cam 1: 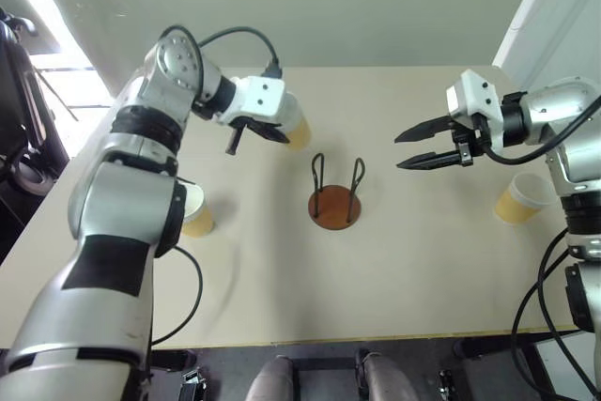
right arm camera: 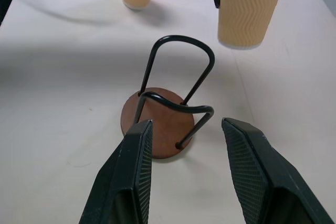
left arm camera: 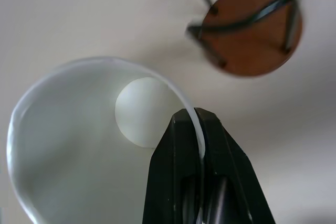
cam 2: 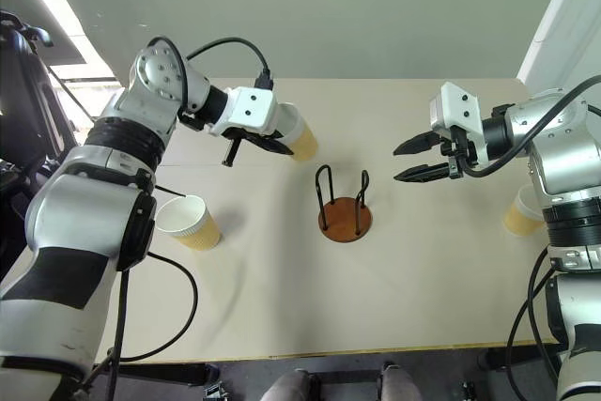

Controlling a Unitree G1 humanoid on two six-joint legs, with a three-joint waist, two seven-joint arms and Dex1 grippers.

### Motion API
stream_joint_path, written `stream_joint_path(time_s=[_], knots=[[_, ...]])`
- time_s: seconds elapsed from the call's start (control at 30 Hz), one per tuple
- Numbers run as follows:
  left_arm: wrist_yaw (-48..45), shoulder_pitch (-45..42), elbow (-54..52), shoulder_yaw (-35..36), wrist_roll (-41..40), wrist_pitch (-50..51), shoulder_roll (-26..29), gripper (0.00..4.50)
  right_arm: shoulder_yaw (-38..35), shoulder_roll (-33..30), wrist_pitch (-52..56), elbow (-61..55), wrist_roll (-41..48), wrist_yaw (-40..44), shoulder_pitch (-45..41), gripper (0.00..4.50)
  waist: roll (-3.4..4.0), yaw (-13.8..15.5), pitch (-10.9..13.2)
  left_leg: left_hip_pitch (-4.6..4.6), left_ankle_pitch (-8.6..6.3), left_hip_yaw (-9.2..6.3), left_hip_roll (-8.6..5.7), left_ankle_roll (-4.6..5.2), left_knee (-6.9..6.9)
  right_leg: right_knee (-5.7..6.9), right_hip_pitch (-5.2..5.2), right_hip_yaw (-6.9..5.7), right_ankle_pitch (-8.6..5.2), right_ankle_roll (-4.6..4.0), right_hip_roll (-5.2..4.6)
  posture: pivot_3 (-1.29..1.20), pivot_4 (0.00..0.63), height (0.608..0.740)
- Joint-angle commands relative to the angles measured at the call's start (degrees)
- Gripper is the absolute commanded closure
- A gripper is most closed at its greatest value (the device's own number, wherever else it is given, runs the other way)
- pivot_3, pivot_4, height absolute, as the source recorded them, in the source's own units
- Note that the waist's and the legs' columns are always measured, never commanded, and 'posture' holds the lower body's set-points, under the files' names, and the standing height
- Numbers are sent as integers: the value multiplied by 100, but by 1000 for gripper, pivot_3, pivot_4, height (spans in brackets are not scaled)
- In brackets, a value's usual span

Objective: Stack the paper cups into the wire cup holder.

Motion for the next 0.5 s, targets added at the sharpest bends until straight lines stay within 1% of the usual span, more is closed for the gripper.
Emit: stream_joint_path(time_s=[0.03,0.23,0.4,0.47,0.5], knots=[[-300,-446,-176,-38,-169,-59,-54,4476,-227,-151,36,-188,104,36,-143,2398,0,6,0,-3,1,-5,5,1,2,-4,1,4,0,0,-12,0,150,740],[-301,-847,-109,-374,-245,-152,-194,4476,-227,-343,167,-250,133,148,-121,2398,0,9,0,-7,-2,3,6,9,8,-9,3,9,-2,7,-23,0,150,740],[-301,-1015,-97,-911,-520,-297,-261,4476,-198,-498,364,-361,223,290,-75,2398,0,7,0,-4,-4,10,4,15,8,-7,5,12,-7,18,-25,0,150,740],[-301,-1039,-132,-1167,-695,-331,-287,4476,-188,-531,439,-403,248,323,-50,2398,0,15,0,-4,-4,19,-3,15,10,-5,4,4,-8,20,-12,0,150,740],[-301,-1030,-156,-1308,-784,-349,-290,4476,-181,-545,468,-423,255,339,-37,2398,1,10,1,-7,-5,9,6,16,15,-7,7,12,-7,24,-26,0,150,740]])
